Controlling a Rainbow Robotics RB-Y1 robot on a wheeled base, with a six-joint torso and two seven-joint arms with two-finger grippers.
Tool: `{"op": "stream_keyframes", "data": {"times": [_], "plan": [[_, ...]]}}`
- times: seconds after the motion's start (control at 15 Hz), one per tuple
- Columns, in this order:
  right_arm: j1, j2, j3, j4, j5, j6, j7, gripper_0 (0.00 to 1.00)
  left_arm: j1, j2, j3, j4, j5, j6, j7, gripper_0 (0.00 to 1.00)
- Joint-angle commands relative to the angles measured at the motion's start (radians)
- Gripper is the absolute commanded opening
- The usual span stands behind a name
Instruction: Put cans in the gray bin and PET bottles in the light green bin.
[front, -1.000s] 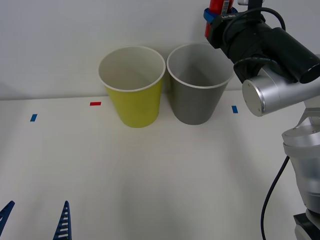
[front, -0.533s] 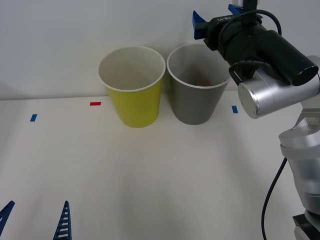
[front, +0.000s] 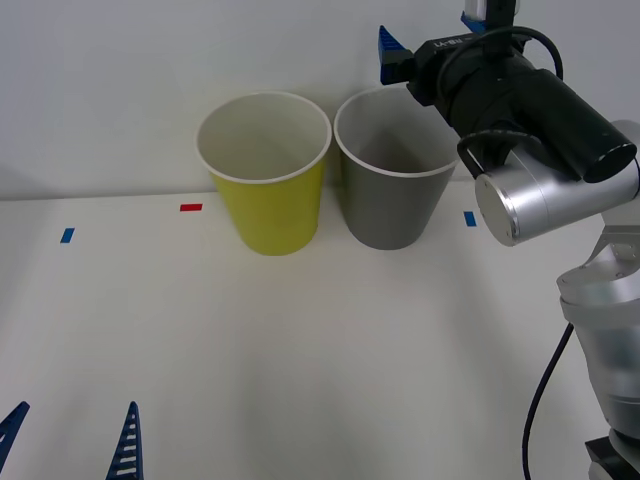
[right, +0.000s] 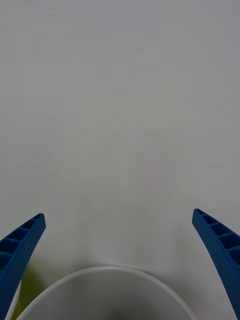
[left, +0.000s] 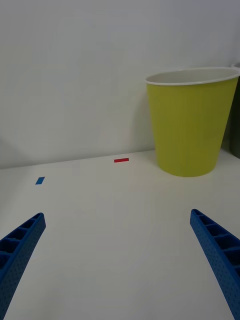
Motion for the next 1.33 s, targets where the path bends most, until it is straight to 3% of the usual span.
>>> {"op": "stream_keyframes", "data": {"times": [0.07, 0.6, 1.0, 1.33], "plan": [[0.087, 0.027, -0.016, -0.084, 0.049, -0.002, -0.003, 1.00, 0.000, 0.000, 0.000, 0.000, 0.000, 0.000, 0.000, 1.00], [0.385, 0.052, -0.099, -0.305, 0.056, -0.029, -0.007, 1.00, 0.000, 0.000, 0.000, 0.000, 0.000, 0.000, 0.000, 1.00], [0.644, 0.068, -0.112, -0.322, 0.079, -0.281, -0.009, 1.00, 0.000, 0.000, 0.000, 0.000, 0.000, 0.000, 0.000, 1.00], [0.804, 0.042, -0.135, -0.322, 0.081, -0.439, -0.004, 1.00, 0.000, 0.000, 0.000, 0.000, 0.000, 0.000, 0.000, 1.00]]}}
